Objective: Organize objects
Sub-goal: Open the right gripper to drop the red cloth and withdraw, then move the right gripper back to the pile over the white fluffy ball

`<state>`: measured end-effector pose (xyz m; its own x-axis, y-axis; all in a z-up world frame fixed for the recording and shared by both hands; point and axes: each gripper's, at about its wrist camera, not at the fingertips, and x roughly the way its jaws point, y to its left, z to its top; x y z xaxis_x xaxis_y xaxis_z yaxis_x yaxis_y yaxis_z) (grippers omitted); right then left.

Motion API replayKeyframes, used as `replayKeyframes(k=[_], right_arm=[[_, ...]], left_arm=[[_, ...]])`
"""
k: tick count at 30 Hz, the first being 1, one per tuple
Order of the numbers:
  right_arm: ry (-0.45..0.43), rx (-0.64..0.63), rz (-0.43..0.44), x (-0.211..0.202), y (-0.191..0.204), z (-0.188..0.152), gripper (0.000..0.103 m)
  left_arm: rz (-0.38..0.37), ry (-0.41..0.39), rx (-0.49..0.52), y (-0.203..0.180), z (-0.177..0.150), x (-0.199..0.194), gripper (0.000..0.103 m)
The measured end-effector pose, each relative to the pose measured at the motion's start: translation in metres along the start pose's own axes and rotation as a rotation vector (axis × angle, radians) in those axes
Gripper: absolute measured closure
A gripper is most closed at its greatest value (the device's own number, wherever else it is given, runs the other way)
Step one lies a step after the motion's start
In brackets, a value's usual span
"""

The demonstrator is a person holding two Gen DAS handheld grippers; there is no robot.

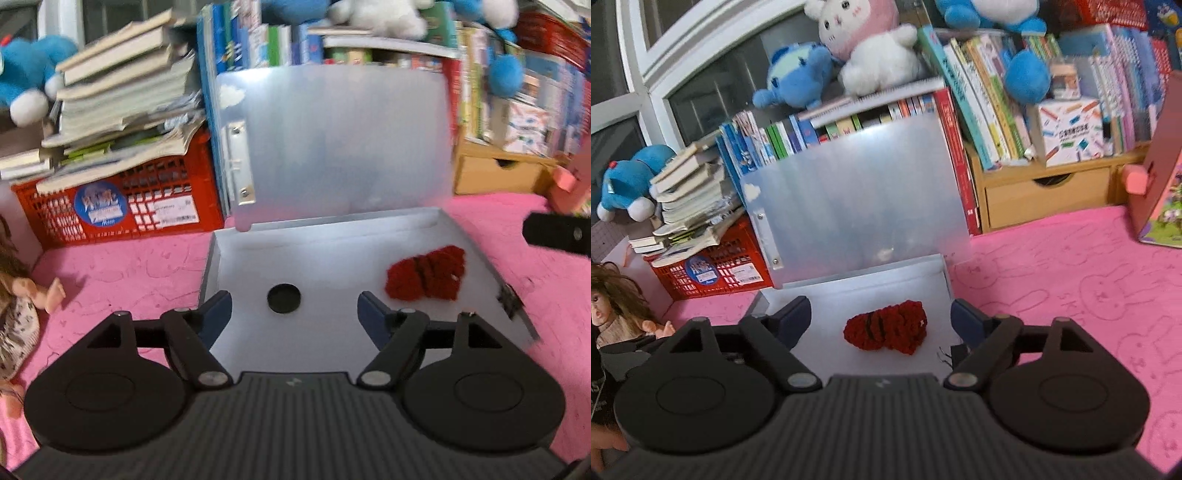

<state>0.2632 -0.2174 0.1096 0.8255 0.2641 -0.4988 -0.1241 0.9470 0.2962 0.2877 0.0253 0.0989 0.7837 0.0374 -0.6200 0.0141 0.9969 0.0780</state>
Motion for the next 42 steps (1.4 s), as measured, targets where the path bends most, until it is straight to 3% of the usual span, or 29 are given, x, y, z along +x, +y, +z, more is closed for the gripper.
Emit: replayKeyframes(k=[5, 11, 19, 42], right_arm=[[-0.016, -0.023, 0.035, -0.034, 0.002, -0.006, 0.011], [-0.047, -0.068, 0.074, -0.070, 0.006, -0.023, 0.011], [-0.067, -0.136, 0.102, -0.107, 0.006, -0.060, 0.011], [-0.090, -0.285, 0.049, -0.152, 0.008, -0.163, 0.011]], left_arm=[[-0.032, -0.039, 0.050, -0.010, -0.010, -0.036, 0.021], [-0.110, -0.046, 0.011, -0.013, -0.030, -0.071, 0.020], [-0.152, -0.079, 0.000, -0.019, -0.073, -0.108, 0.020], [-0.125, -0.152, 0.052, -0.041, -0.190, -0.167, 0.019]])
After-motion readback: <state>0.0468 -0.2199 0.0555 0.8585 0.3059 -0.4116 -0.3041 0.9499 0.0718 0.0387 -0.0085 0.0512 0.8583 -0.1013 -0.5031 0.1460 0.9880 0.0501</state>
